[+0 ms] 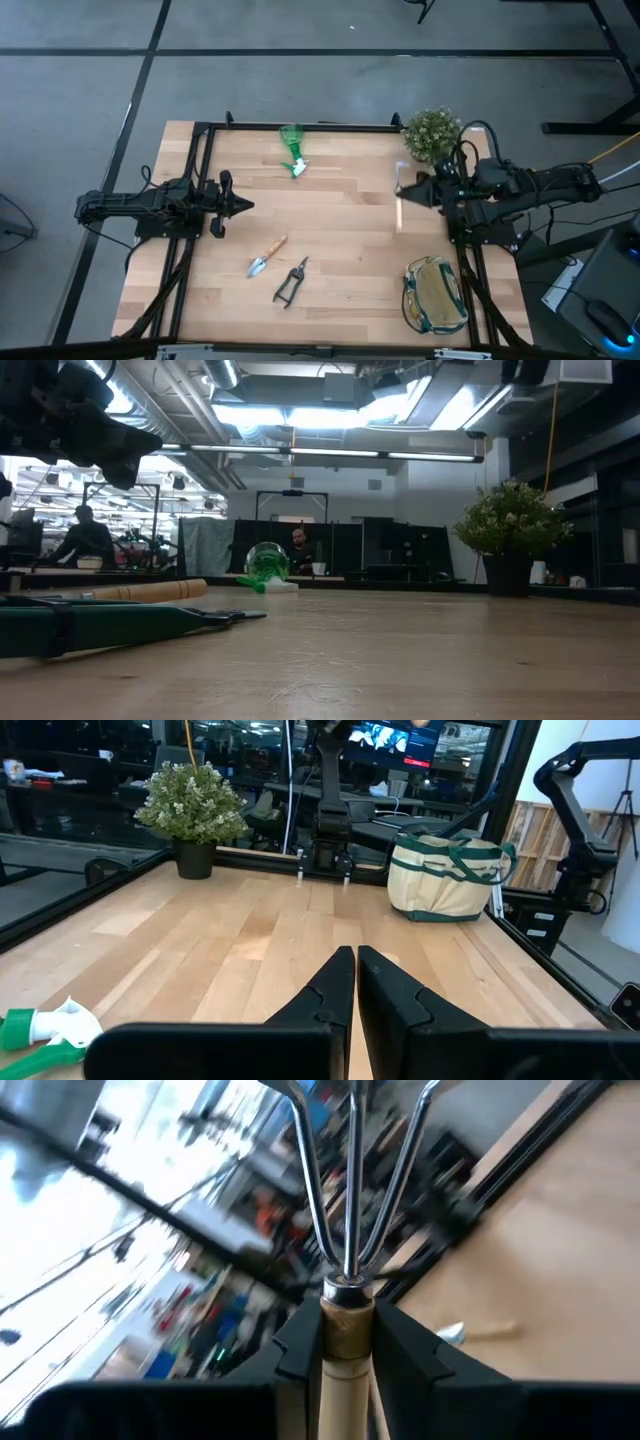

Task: Pick & Place Garden tools in Gardening bag
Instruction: Put the hand rake into the gardening bag, then put the green spray bottle into the gardening bag

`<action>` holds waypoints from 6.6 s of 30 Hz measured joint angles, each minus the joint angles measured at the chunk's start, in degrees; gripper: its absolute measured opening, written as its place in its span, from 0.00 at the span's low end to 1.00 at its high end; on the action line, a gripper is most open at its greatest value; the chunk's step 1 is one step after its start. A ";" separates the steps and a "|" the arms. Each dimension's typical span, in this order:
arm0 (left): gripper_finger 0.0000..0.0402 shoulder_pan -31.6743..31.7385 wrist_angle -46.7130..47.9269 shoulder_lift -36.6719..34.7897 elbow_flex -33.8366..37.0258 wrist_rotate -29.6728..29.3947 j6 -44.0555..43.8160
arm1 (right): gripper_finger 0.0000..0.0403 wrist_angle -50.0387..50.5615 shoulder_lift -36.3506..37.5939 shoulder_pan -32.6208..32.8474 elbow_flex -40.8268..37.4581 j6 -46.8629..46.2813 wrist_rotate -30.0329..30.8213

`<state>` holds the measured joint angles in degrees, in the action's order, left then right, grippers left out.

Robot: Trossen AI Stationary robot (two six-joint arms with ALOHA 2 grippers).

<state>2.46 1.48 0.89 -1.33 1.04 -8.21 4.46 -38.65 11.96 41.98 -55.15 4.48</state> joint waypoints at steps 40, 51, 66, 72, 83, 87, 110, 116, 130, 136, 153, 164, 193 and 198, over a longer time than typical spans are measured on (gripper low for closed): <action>0.03 0.00 0.00 0.01 0.00 0.02 0.00 | 0.17 18.23 -2.54 44.80 0.00 -8.35 14.98; 0.03 0.00 -0.07 0.01 0.00 0.02 0.00 | 0.17 21.52 -7.17 51.90 -0.02 -18.28 18.02; 0.03 0.00 -0.17 0.00 0.00 0.04 0.00 | 0.17 23.92 -13.22 56.59 -0.02 -35.77 20.99; 0.03 0.00 -0.25 0.01 0.00 0.04 0.00 | 0.17 27.06 -14.09 56.72 -0.02 -43.32 21.01; 0.03 0.00 -0.32 0.02 0.00 0.04 0.00 | 0.17 33.07 -15.80 56.71 -0.02 -51.48 15.31; 0.03 0.00 -0.32 0.00 0.00 0.04 0.00 | 0.17 33.08 -17.15 56.70 -0.02 -51.35 14.48; 0.03 0.00 -0.34 0.01 0.00 0.04 -0.01 | 0.23 33.07 -18.67 54.71 -0.02 -52.88 14.78; 0.03 0.00 -0.34 0.00 0.00 0.04 0.00 | 0.23 33.10 -18.67 54.71 -0.02 -52.48 14.76; 0.03 0.00 -0.34 0.01 0.00 0.04 0.00 | 0.34 33.10 -18.67 54.71 -0.02 -52.44 9.18; 0.03 0.00 -0.36 0.01 0.00 0.04 0.00 | 0.40 33.08 -18.67 54.71 -0.02 -52.44 8.31; 0.03 0.00 -0.34 0.00 0.00 0.03 0.00 | 0.40 28.87 -18.64 54.71 -0.02 -50.91 8.35; 0.03 0.00 -0.34 0.00 0.00 0.04 -0.01 | 0.40 24.34 -18.39 53.92 -0.04 -48.34 8.38; 0.03 0.00 -0.35 0.01 0.00 0.02 0.00 | 0.40 20.51 -12.63 27.49 -0.04 -26.02 8.49; 0.03 0.00 -0.34 0.00 0.00 0.02 -0.01 | 0.40 19.61 -12.63 20.34 -0.04 -20.51 8.37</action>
<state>2.46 1.15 0.89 -1.32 1.06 -8.22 24.07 -51.29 32.30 41.93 -75.66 12.85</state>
